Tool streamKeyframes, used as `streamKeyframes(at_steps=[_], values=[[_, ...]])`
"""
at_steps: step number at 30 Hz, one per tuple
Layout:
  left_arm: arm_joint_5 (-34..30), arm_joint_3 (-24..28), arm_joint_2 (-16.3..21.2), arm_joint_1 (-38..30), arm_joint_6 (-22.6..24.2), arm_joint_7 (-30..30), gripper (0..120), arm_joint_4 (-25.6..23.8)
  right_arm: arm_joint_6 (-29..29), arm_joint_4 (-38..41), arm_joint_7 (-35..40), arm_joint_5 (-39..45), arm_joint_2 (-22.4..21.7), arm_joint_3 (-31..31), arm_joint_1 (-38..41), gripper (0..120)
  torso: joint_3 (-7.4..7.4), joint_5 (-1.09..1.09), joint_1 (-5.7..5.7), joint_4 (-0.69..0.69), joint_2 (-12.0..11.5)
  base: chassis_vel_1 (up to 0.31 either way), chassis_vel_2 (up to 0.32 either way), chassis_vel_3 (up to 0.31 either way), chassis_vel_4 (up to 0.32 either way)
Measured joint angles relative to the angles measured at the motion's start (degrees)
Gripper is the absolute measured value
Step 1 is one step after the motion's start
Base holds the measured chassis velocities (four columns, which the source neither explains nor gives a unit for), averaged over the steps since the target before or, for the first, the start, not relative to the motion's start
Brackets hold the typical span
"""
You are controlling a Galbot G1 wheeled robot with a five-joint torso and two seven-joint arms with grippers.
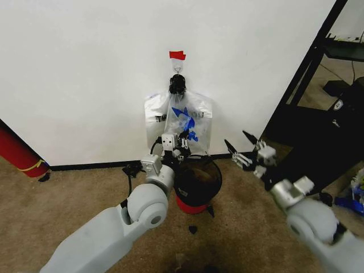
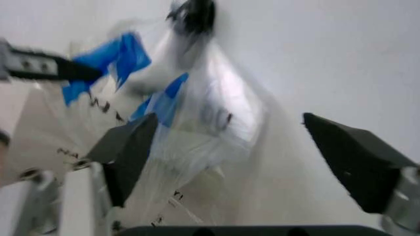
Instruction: Pick up the garbage bag from the wall and place it over the trash bin.
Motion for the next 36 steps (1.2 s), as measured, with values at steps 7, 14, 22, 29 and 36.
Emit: streamKeyframes(at_steps=[7,14,22,29,36], values=[[0.0,-0.3,-0.6,0.1,0.1,-0.2,0,0.1,1.2,-10.9,-2.1,-8.0,0.7,-18.7,20.8,100,0.0,-0.01,0.0,0.02,0.0,0.0,0.0,0.0,0.0],[0.0,-0.7,-1.2,0.1,0.2,-0.3,0,0.0,2.9,-16.1,-4.4,-16.3,2.6,-27.4,29.9,100,0.0,-0.02,0.0,-0.03,0.0,0.0,0.0,0.0,0.0],[-0.3,-0.6,-1.3,-0.3,0.3,-0.3,0,-0.1,5.2,-19.0,-5.0,-26.6,5.4,-30.3,35.1,100,0.0,-0.02,0.0,-0.01,0.0,0.0,0.0,0.0,0.0],[-0.7,-0.4,-1.8,-0.5,0.4,-0.5,0,-0.1,5.2,-20.9,-6.6,-29.3,6.5,-32.8,37.1,79,-0.01,-0.02,0.0,-0.02,0.0,0.0,0.0,0.0,0.0],[-1.3,-0.6,-1.6,-0.7,0.4,-0.9,0,-0.2,3.7,-21.3,-6.9,-28.1,6.7,-33.0,36.3,53,-0.01,-0.01,-0.01,-0.02,0.0,0.0,0.0,0.0,0.0]])
